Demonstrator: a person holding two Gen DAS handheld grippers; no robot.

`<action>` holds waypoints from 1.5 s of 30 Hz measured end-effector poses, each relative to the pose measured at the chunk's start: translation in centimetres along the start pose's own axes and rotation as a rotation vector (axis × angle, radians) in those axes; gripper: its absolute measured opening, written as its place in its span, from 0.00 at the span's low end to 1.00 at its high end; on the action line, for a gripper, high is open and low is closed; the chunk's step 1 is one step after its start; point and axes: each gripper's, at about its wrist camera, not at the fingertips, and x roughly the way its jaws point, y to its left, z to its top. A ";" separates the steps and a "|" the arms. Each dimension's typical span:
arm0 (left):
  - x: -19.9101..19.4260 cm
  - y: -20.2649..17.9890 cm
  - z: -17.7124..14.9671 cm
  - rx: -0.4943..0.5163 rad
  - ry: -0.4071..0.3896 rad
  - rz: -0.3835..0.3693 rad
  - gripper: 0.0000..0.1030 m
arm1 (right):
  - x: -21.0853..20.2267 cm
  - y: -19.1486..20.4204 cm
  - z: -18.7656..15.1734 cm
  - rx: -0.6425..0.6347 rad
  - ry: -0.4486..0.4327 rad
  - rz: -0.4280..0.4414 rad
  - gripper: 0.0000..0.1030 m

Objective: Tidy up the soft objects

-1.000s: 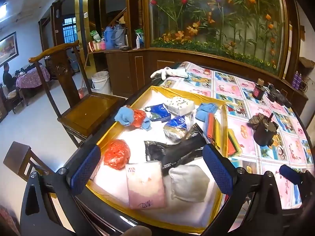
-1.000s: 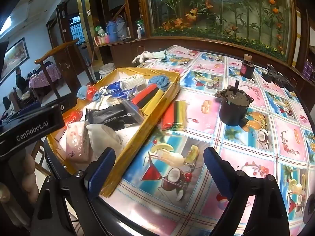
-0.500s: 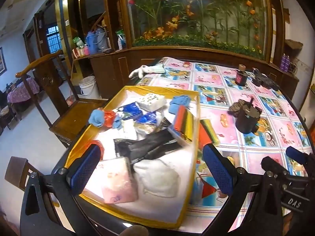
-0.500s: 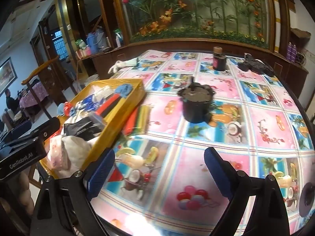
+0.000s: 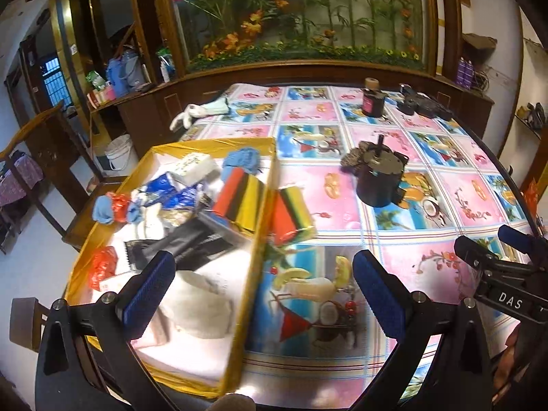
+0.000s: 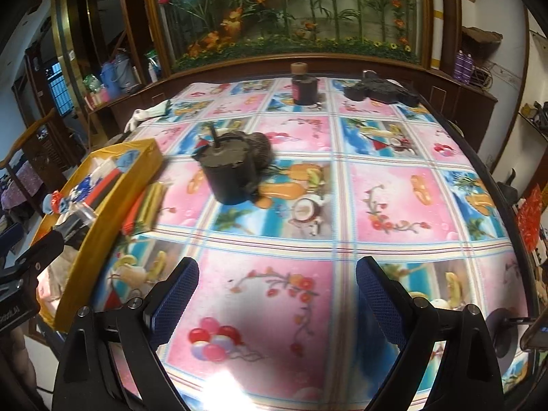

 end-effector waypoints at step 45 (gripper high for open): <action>12.7 -8.3 2.0 -0.014 0.175 -0.122 1.00 | 11.8 -5.4 2.2 0.126 0.105 -0.203 0.99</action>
